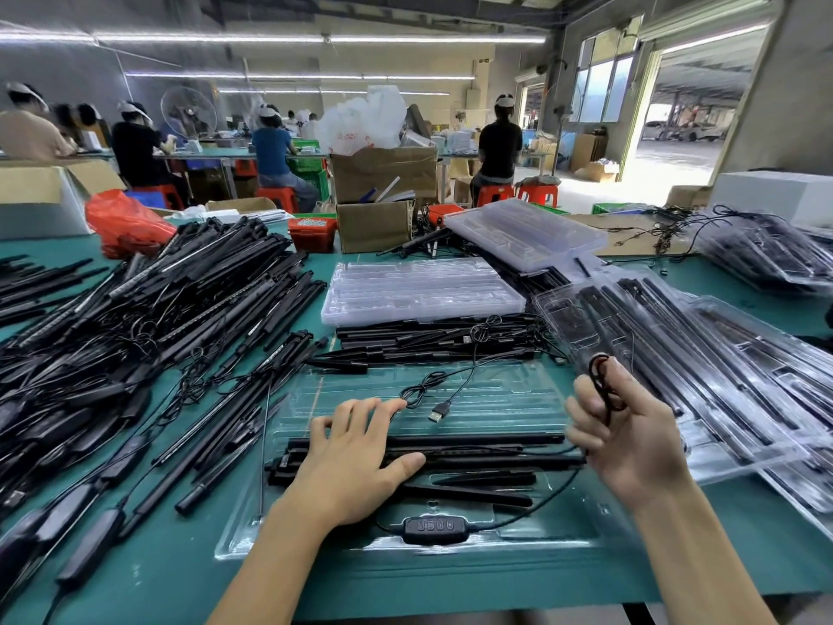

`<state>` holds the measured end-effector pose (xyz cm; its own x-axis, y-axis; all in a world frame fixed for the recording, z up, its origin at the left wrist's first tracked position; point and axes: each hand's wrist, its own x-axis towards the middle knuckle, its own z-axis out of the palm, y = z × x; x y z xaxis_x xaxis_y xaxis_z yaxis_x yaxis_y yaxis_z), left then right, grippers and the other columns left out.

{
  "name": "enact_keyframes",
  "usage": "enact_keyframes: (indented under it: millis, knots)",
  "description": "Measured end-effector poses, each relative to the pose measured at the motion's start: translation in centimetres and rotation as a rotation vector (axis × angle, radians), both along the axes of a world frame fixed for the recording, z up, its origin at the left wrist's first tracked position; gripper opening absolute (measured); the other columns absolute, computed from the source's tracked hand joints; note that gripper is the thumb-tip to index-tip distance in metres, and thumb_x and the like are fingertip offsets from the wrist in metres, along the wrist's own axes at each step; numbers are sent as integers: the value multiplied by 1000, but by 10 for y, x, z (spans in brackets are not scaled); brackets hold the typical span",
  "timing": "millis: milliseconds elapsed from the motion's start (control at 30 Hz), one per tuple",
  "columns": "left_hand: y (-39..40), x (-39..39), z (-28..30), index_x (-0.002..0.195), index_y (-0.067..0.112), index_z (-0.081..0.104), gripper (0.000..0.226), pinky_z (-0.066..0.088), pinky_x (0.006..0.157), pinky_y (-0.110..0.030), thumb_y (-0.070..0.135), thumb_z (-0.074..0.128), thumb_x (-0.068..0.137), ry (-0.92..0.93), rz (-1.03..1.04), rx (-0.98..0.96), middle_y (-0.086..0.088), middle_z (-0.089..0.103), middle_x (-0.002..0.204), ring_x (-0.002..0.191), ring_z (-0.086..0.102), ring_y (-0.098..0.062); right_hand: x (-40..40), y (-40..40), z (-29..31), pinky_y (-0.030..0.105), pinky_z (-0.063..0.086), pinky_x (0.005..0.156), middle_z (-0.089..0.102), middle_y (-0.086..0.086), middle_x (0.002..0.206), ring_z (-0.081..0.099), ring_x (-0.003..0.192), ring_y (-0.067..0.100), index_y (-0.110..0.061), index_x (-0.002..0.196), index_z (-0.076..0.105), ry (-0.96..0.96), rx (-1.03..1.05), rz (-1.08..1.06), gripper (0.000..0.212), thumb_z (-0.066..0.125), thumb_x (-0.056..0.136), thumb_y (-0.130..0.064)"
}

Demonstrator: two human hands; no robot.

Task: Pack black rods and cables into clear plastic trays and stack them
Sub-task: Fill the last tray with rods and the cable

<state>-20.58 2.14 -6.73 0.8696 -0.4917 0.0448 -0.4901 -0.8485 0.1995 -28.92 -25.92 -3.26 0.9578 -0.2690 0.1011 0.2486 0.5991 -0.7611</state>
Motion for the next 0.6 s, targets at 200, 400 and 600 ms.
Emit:
enact_keyframes:
  millis: [200, 400, 600]
  knots:
    - [0, 0, 1, 152, 42, 8, 70, 8, 117, -42, 73, 30, 94, 12, 5, 3, 15, 17, 156, 146, 4, -11, -9, 2, -10, 17, 21, 38, 52, 18, 60, 33, 38, 15, -9, 94, 55, 150, -590, 90, 19, 39, 101, -14]
    - [1, -2, 3, 151, 43, 11, 66, 5, 116, -41, 71, 31, 94, 36, -5, -47, 16, 18, 154, 145, 4, -10, -8, 14, -11, 18, 38, 52, 55, -1, 60, 48, 54, 12, -6, 73, 54, 85, -1057, 217, 22, 69, 89, -1]
    - [-1, -4, 4, 152, 42, 14, 57, 4, 117, -40, 62, 25, 100, 29, 14, -86, 17, 20, 154, 145, 5, -8, -16, 14, -12, 16, 36, 53, 57, -6, 54, 47, 51, 2, -25, 60, 61, 53, -1292, 271, 25, 80, 74, -34]
